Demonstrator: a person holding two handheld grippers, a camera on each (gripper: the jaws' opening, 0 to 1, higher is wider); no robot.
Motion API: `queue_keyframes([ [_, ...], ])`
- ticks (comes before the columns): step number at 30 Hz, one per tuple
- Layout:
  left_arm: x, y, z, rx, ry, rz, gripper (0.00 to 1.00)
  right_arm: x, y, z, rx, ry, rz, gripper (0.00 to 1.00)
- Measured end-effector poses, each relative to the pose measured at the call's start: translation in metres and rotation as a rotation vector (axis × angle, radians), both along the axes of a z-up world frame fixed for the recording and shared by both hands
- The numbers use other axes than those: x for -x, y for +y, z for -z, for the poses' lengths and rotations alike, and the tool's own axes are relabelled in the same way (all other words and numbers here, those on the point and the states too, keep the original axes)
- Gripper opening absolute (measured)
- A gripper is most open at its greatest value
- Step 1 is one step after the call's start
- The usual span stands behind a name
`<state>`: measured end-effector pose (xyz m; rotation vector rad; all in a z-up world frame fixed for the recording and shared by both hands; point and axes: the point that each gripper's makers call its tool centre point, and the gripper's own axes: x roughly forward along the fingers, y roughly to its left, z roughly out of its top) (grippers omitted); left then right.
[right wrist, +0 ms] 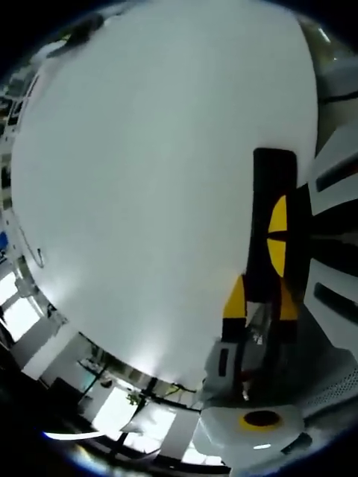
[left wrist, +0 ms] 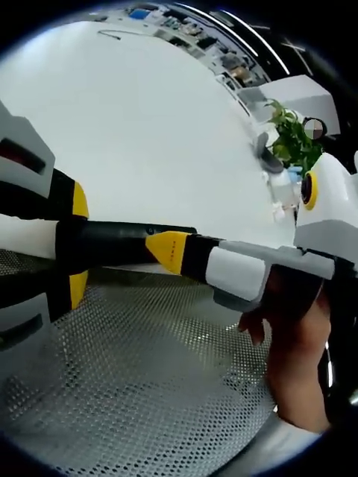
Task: Press the specified remote control buttons in sequence, fully releasing each button before pressing the next.
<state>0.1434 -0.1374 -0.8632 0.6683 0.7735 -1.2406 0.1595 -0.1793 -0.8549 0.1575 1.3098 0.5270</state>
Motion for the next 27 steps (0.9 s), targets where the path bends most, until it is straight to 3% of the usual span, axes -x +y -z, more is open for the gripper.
queue_keyframes([
  [14,-0.002,-0.001,0.0,-0.013,0.014,-0.033,0.24,0.002,0.001,-0.002,-0.014,-0.018,-0.031,0.0],
  [17,-0.002,-0.001,0.0,-0.013,0.017,-0.04,0.24,0.011,0.002,0.0,-0.006,0.027,-0.057,0.0],
  [27,-0.002,-0.002,0.0,-0.018,0.02,-0.053,0.24,0.014,-0.002,0.002,-0.005,0.032,-0.083,0.0],
])
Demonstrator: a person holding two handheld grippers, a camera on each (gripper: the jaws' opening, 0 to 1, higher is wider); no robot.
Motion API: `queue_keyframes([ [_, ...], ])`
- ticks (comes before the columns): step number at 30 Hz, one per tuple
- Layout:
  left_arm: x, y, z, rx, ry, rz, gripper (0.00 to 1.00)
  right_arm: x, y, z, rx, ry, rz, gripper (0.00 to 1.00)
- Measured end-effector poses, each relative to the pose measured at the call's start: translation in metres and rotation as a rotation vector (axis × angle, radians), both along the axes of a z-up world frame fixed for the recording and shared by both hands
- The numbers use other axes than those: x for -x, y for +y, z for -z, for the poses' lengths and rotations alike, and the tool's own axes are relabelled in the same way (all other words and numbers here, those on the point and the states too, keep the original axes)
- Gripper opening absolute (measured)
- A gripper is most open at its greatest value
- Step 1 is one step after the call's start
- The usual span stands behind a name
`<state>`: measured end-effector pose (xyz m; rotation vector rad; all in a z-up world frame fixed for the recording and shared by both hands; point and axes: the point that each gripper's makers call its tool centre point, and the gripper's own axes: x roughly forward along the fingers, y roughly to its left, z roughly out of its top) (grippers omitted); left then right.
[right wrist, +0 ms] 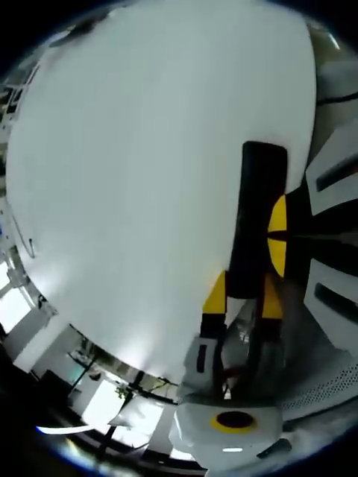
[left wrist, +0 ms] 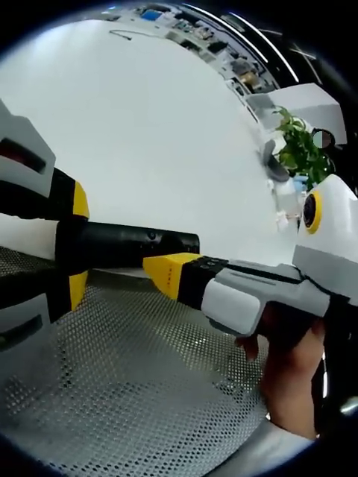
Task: Press the specified remote control buttons in sequence, fully releasing each button before pressing the next.
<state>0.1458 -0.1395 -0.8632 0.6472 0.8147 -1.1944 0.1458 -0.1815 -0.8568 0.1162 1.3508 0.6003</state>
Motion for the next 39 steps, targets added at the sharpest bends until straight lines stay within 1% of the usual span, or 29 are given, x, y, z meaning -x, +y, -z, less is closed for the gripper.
queue_keyframes([
  [3,-0.0003,-0.0005,0.0001,-0.009,0.006,-0.024,0.24,0.0009,0.0007,-0.0002,-0.002,-0.004,-0.002,0.0],
  [5,-0.0004,0.0,0.0001,-0.007,0.008,-0.036,0.24,0.0018,0.0011,0.0001,0.012,-0.025,-0.029,0.0],
  [7,-0.0014,-0.0004,-0.0001,0.0,0.021,-0.056,0.24,0.002,0.0011,0.0005,0.023,-0.058,-0.054,0.0],
  [9,-0.0014,-0.0007,-0.0002,-0.001,0.024,-0.07,0.24,0.0016,0.0005,0.0013,0.02,-0.053,-0.072,0.0],
  [12,-0.0017,-0.001,0.0002,-0.009,0.024,-0.09,0.24,0.0016,0.0003,0.0017,-0.032,0.008,-0.089,0.0],
  [14,-0.0021,-0.0017,0.0004,-0.015,0.03,-0.108,0.24,0.0017,0.0003,0.0022,-0.041,-0.001,-0.133,0.0],
  [16,-0.0015,-0.0017,0.0004,-0.021,0.026,-0.117,0.24,0.0032,0.0007,0.0015,-0.04,-0.017,-0.148,0.0],
  [18,-0.0012,-0.0012,0.0004,-0.011,0.018,-0.132,0.25,0.0041,-0.0003,0.0008,-0.05,-0.021,-0.143,0.0],
  [20,-0.0012,-0.0014,0.0008,-0.003,0.015,-0.134,0.25,0.0035,0.0004,0.0,-0.092,-0.001,-0.093,0.0],
  [22,-0.001,-0.0015,0.0004,-0.002,0.015,-0.133,0.25,0.0033,-0.0012,0.0003,-0.125,-0.001,-0.09,0.0],
  [24,-0.001,-0.0016,0.0004,0.001,0.016,-0.134,0.25,0.0033,-0.0012,0.0003,-0.141,-0.003,-0.101,0.0],
  [30,-0.0011,-0.0019,0.0004,0.001,0.012,-0.126,0.25,0.0027,-0.0016,-0.0004,-0.17,0.028,-0.112,0.0],
  [34,-0.0018,-0.0026,0.0003,0.006,0.015,-0.13,0.25,0.0021,-0.0022,-0.0013,-0.164,0.06,-0.109,0.0],
  [39,-0.002,-0.0029,0.0,0.016,0.014,-0.132,0.25,-0.0032,0.007,-0.0051,-0.175,0.03,-0.123,0.0],
])
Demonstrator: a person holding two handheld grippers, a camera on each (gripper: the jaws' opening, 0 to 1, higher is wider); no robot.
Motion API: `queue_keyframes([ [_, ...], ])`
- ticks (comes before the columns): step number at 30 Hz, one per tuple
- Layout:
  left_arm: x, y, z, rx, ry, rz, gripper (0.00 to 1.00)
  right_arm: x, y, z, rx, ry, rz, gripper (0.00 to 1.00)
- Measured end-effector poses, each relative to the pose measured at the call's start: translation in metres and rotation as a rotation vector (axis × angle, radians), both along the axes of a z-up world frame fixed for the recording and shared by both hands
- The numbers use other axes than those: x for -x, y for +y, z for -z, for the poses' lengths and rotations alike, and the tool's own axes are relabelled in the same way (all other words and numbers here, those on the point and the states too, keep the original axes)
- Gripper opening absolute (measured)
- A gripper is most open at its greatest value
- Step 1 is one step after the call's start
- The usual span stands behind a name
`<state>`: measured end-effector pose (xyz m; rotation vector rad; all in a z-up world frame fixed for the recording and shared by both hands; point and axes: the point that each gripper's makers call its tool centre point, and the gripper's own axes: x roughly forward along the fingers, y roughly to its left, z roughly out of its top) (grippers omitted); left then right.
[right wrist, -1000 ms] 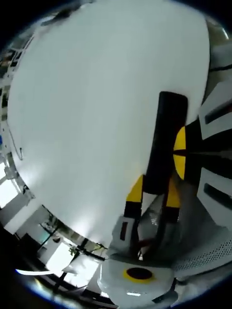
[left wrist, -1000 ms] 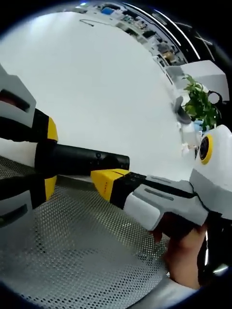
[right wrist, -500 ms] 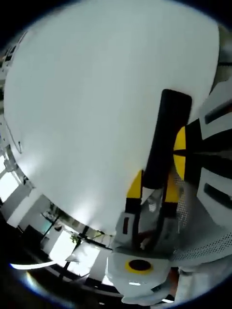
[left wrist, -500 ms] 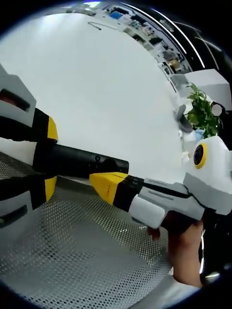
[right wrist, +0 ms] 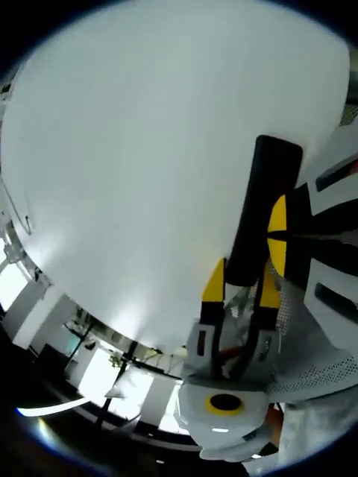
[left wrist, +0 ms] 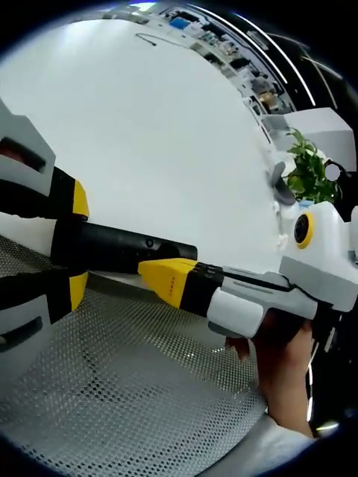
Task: Press the specified remote control buttons in sequence, fully releasing each button before pressing the next.
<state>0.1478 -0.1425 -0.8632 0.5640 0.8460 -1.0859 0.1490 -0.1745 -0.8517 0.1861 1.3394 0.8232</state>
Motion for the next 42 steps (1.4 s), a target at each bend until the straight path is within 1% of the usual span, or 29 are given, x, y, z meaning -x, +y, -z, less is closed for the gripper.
queue_keyframes([
  [3,-0.001,-0.001,0.0,0.011,-0.001,0.003,0.25,-0.007,0.002,-0.005,-0.022,-0.037,0.001,0.0],
  [5,-0.002,-0.002,-0.001,0.017,-0.003,0.004,0.25,-0.01,0.002,-0.006,-0.032,-0.035,0.011,0.0],
  [6,-0.003,-0.002,-0.001,0.019,-0.004,0.004,0.25,-0.01,0.002,-0.005,-0.03,-0.034,0.011,0.0],
  [7,-0.003,-0.002,-0.001,0.021,-0.004,0.003,0.25,-0.01,0.0,-0.002,-0.014,-0.044,-0.003,0.0],
  [8,-0.003,-0.002,-0.001,0.021,-0.006,0.006,0.25,-0.012,-0.001,0.0,0.003,-0.069,-0.02,0.0],
  [9,-0.003,-0.002,-0.001,0.02,-0.006,0.005,0.25,-0.011,-0.001,0.0,0.005,-0.074,-0.023,0.0],
  [10,-0.003,-0.003,-0.001,0.021,-0.006,0.005,0.25,-0.011,0.002,-0.001,-0.015,-0.059,-0.017,0.0],
  [15,-0.003,-0.003,-0.001,0.025,-0.007,0.002,0.25,-0.013,0.001,0.0,-0.056,-0.019,0.022,0.0],
  [17,-0.003,-0.003,-0.001,0.027,-0.008,0.002,0.25,-0.012,0.002,0.0,-0.056,-0.013,0.027,0.0],
  [19,-0.003,-0.003,-0.001,0.032,-0.008,-0.001,0.25,-0.012,0.003,0.0,-0.051,-0.026,0.021,0.0],
  [21,-0.003,-0.003,-0.001,0.039,-0.011,-0.001,0.25,-0.013,0.003,0.001,-0.044,-0.025,0.025,0.0],
  [22,-0.003,-0.003,-0.001,0.044,-0.011,-0.002,0.25,-0.014,0.003,0.002,-0.041,-0.016,0.032,0.0],
  [23,-0.004,-0.004,-0.001,0.052,-0.014,-0.002,0.25,-0.014,0.002,0.002,-0.043,0.011,0.049,0.0],
  [24,-0.004,-0.004,-0.001,0.056,-0.016,-0.004,0.25,-0.015,0.003,0.003,-0.046,0.017,0.048,0.0],
  [25,-0.004,-0.005,-0.001,0.058,-0.018,-0.004,0.25,-0.015,0.002,0.002,-0.049,0.037,0.057,0.0],
  [27,-0.004,-0.004,-0.002,0.056,-0.018,-0.003,0.25,-0.014,0.002,0.002,-0.06,0.046,0.071,0.0],
  [30,-0.004,-0.005,-0.002,0.057,-0.02,-0.002,0.25,-0.013,0.002,0.001,-0.073,0.033,0.083,0.0],
  [32,-0.004,-0.005,-0.001,0.059,-0.021,-0.002,0.25,-0.013,0.002,0.0,-0.08,0.023,0.071,0.0],
  [35,-0.005,-0.005,-0.001,0.063,-0.021,-0.004,0.25,-0.015,0.002,0.001,-0.092,0.056,0.088,0.0],
  [36,-0.005,-0.005,-0.001,0.065,-0.023,-0.003,0.25,-0.014,0.002,0.0,-0.102,0.076,0.092,0.0],
  [39,-0.005,-0.005,-0.001,0.068,-0.023,-0.004,0.25,-0.014,0.002,0.0,-0.102,0.075,0.095,0.0],
  [41,-0.005,-0.005,-0.001,0.069,-0.025,-0.004,0.25,-0.015,0.006,-0.004,-0.128,0.063,0.094,0.0],
  [42,-0.005,-0.005,-0.001,0.07,-0.025,-0.004,0.25,-0.016,0.01,-0.008,-0.158,0.067,0.102,0.0],
])
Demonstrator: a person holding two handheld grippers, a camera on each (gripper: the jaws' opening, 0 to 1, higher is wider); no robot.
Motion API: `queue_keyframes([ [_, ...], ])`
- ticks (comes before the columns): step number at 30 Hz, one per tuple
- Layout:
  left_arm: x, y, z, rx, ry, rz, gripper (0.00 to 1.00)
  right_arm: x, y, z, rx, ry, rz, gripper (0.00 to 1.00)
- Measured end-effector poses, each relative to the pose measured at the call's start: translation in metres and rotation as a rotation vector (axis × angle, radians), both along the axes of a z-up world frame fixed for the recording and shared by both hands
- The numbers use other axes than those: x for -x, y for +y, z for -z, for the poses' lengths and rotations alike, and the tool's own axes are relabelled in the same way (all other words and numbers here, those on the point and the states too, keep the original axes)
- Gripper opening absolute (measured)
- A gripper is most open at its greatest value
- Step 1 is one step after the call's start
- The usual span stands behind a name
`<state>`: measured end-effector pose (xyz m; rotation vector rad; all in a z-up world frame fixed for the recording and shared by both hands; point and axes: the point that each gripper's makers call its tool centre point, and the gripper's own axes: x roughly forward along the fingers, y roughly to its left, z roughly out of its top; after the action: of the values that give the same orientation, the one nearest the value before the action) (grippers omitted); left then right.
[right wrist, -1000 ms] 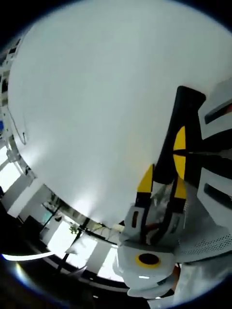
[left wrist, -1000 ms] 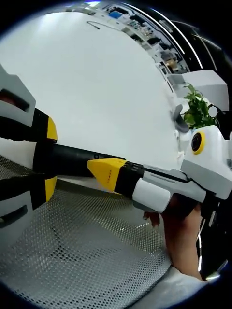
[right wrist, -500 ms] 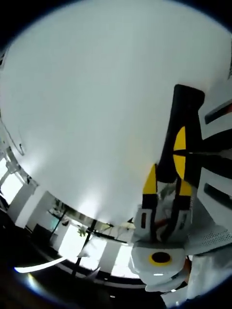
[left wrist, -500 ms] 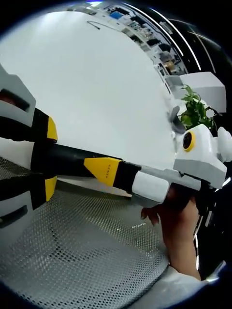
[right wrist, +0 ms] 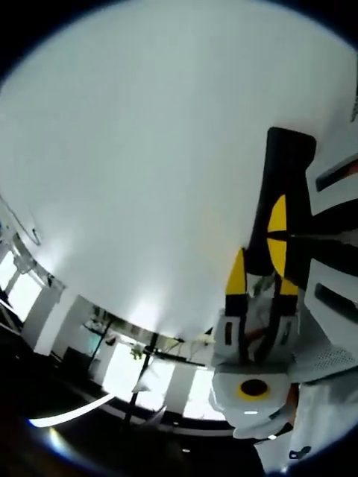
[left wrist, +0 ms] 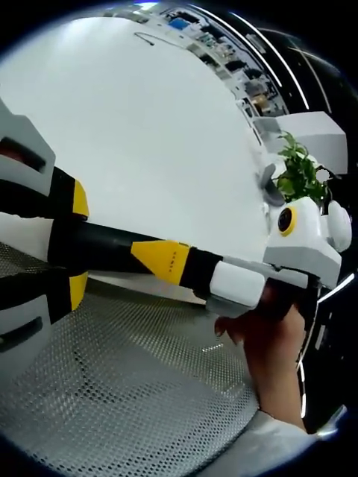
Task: Press the specified remote control buttons in sequence, fully releasing each button before pressing the next.
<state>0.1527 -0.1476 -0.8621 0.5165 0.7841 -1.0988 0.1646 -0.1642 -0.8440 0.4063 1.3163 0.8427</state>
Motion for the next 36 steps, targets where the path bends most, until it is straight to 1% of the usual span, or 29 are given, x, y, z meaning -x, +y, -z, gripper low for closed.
queue_keyframes([
  [2,0.0,0.0,0.0,0.001,-0.002,0.002,0.25,0.0,0.004,-0.003,-0.032,0.009,0.011,0.0],
  [4,0.0,0.0,0.0,0.004,-0.003,0.004,0.25,0.0,0.004,-0.003,-0.032,0.013,0.008,0.0],
  [7,0.0,0.0,0.0,0.007,-0.004,0.004,0.25,0.0,0.006,-0.003,-0.027,-0.004,0.001,0.0],
  [10,0.001,0.0,0.0,0.007,-0.005,0.005,0.25,0.006,0.009,0.0,-0.023,0.027,-0.024,0.0],
  [15,0.001,0.0,0.0,0.008,-0.005,0.005,0.25,0.011,0.005,0.009,0.039,0.007,-0.067,0.0],
  [16,0.001,0.0,0.0,0.007,-0.005,0.005,0.25,0.01,0.006,0.006,0.025,0.007,-0.062,0.0],
  [18,0.001,0.0,0.0,0.007,-0.005,0.005,0.25,0.009,0.007,0.006,0.031,-0.018,-0.076,0.0],
  [25,0.002,0.0,0.0,0.006,-0.013,0.01,0.25,0.007,0.006,0.007,0.032,0.012,-0.037,0.0],
  [29,0.002,0.0,0.0,0.007,-0.014,0.014,0.25,0.006,0.006,0.008,0.032,0.011,-0.033,0.0],
  [33,0.002,0.0,0.0,0.007,-0.013,0.01,0.25,0.007,0.007,0.007,0.037,-0.001,-0.039,0.0],
  [34,0.002,0.0,0.0,0.008,-0.013,0.009,0.25,0.007,0.006,0.007,0.034,0.005,-0.036,0.0],
  [36,0.002,0.0,0.0,0.008,-0.013,0.007,0.25,0.007,0.005,0.007,0.014,0.045,-0.011,0.0],
])
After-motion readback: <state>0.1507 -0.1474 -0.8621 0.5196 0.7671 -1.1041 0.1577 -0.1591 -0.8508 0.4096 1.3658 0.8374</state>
